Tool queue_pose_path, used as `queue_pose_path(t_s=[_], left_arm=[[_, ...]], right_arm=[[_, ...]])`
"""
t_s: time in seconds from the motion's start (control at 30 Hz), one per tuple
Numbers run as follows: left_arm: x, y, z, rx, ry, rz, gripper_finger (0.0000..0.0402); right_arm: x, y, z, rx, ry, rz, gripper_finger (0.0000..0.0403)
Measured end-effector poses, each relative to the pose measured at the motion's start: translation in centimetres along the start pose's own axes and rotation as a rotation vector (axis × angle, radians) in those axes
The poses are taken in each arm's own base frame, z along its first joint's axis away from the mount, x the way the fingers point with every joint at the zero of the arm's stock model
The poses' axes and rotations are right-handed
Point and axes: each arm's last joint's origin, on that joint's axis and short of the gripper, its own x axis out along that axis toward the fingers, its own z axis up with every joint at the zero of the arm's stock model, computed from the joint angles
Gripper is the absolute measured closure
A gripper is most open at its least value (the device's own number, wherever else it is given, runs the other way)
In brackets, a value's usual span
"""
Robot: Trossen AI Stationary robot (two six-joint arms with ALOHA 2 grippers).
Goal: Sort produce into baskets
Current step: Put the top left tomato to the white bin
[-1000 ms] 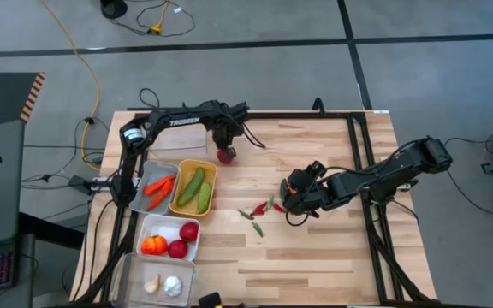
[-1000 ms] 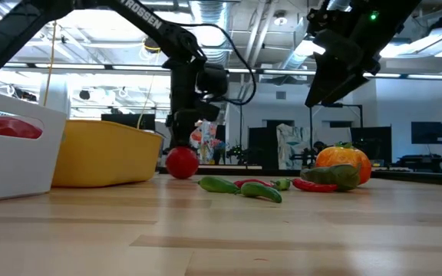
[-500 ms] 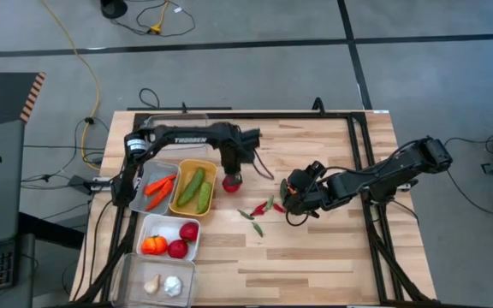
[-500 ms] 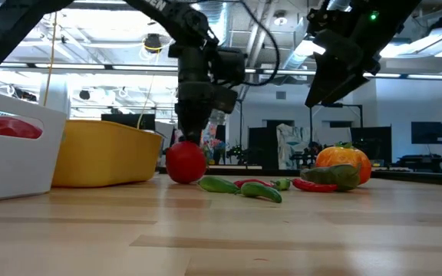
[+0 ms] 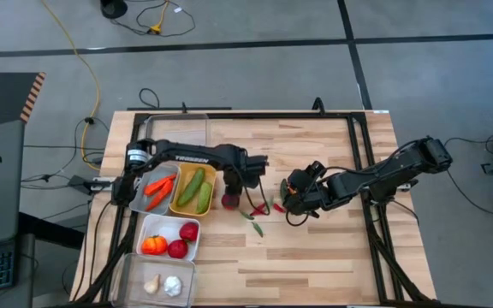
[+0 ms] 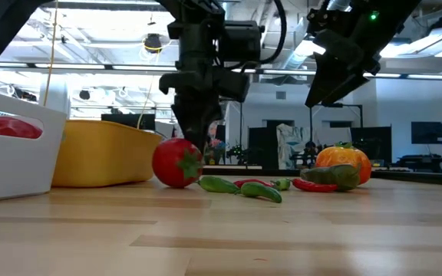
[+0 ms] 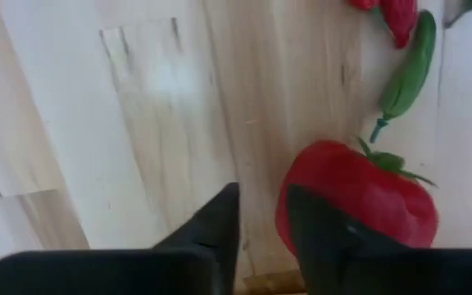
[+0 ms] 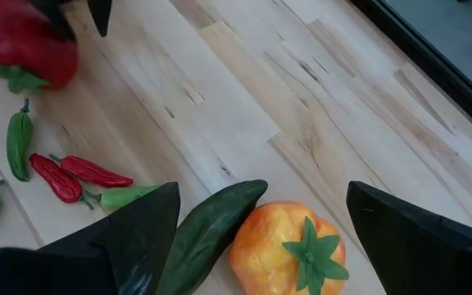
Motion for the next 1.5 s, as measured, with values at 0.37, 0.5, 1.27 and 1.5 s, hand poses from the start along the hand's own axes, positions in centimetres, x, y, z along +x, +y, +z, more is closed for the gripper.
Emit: queue_pose_path(t_s=[0.37, 0.5, 1.27, 1.5], left_arm=[[0.1, -1.6, 0.8, 0.055, 0.012, 0.236, 0.0168], [-1.3, -2.0, 1.3, 0.075, 0.0, 0.24, 0.0159], [-6.4, -7.1, 1.2, -0.038, 0.099, 0.018, 0.0161], [-4.7, -6.7, 0.6, -0.131, 0.153, 0.038, 0.0161]], right_arm=[[0.0, 0.0, 0.0, 0.0, 0.0, 0.0, 0.0027], [0.0, 0.0, 0.0, 0.0, 0.0, 0.0, 0.0027], [0.0, 0.0, 0.0, -0.002, 0.002, -0.002, 0.0027], [0.0, 0.0, 0.0, -0.002, 0.002, -0.001, 0.0027]])
